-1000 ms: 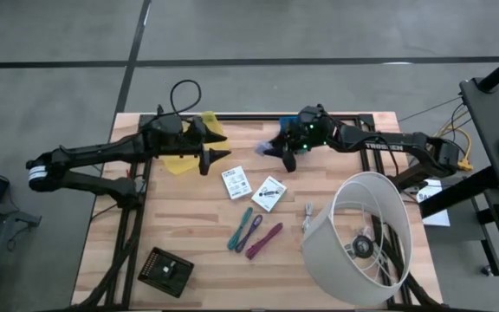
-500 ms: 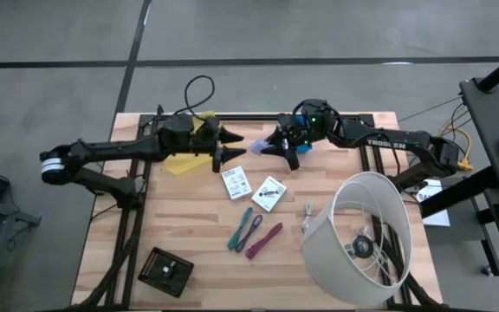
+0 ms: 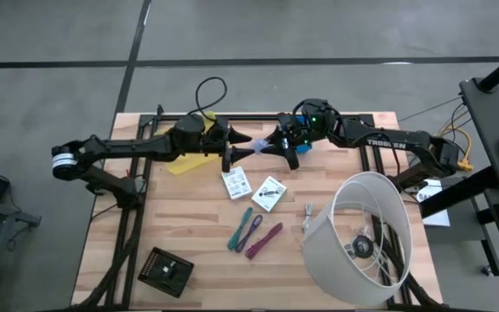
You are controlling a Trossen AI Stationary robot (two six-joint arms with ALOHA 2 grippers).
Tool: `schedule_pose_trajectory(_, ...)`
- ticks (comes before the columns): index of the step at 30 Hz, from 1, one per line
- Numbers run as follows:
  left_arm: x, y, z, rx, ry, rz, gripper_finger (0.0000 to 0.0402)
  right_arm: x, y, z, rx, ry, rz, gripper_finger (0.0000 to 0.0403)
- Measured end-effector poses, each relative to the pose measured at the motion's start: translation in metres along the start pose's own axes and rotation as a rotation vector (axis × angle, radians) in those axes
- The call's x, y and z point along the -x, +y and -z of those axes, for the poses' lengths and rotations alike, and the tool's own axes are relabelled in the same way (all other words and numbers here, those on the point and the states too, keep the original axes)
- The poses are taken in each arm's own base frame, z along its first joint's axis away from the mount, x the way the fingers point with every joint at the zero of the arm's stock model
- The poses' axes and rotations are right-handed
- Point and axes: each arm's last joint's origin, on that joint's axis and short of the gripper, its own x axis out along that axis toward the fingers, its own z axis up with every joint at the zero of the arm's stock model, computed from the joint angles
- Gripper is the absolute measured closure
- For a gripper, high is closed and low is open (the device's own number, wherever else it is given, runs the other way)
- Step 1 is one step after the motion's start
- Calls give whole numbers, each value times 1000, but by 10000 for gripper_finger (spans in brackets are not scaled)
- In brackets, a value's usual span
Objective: Pick and place items into bin
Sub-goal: Put the white charger adapter into the black bin
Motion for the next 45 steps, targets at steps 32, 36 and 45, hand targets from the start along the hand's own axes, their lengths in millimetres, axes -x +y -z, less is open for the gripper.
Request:
schedule_pose_trajectory(32,-9,2,0,-18,-29,44,278,0,0,-3,-12,-24,-7,297)
schedule_pose_trajectory(36,-9,2,1,-20,-32,45,300,0,0,-2,-13,-23,-7,297)
schedule_pose_trajectory(45,-8,1,0,-21,-35,46,300,0,0,-2,-28,-17,-1,261)
